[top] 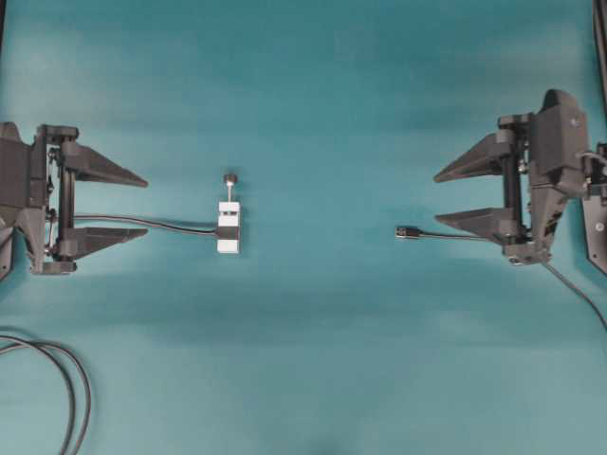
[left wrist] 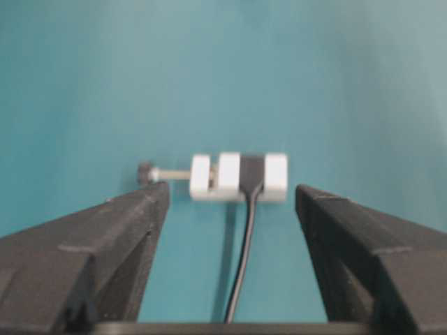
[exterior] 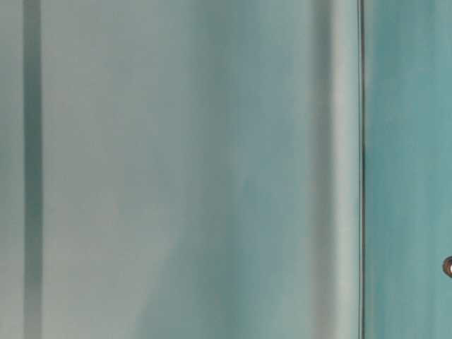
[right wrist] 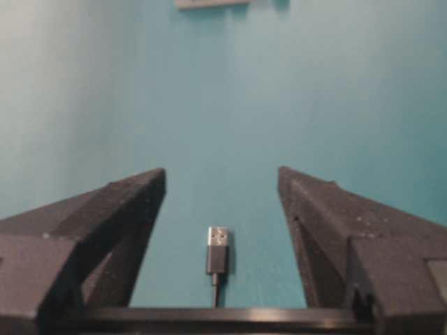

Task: Insert the USB cable into the female connector supported by the left arm.
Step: 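Lower the right gripper around the USB plug and close on it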

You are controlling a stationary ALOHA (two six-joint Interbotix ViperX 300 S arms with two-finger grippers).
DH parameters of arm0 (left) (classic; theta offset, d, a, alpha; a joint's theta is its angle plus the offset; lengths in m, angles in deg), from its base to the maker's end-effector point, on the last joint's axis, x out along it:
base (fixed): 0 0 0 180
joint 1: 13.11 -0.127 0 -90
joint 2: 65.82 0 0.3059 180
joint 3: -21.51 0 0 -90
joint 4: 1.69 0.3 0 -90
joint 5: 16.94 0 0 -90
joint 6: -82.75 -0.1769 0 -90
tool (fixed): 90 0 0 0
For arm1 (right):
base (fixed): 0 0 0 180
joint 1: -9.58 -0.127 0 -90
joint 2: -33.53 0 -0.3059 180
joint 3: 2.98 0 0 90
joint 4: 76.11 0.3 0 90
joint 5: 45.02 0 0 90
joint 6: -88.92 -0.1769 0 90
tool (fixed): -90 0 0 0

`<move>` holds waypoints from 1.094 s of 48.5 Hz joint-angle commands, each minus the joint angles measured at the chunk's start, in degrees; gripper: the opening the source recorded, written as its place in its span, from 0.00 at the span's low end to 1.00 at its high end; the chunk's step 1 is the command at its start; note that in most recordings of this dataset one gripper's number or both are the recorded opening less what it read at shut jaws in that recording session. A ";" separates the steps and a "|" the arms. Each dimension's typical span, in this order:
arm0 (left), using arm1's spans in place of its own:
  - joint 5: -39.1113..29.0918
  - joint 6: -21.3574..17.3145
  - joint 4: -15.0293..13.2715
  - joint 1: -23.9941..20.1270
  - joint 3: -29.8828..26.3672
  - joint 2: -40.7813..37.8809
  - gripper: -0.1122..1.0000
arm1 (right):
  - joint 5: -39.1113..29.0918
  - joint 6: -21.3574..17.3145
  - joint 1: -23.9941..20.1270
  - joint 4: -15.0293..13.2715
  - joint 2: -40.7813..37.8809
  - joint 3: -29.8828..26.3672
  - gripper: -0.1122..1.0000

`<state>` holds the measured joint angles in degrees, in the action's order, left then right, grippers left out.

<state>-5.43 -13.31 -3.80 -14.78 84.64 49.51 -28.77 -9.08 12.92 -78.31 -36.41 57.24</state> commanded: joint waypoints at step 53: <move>24.52 -2.72 0.79 -0.09 -1.05 -26.37 0.82 | 8.88 -1.14 0.35 -0.18 -22.94 -1.85 0.70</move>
<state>18.04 -15.42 -3.18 -14.87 84.47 24.03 -20.50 -9.87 14.06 -78.31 -59.61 56.54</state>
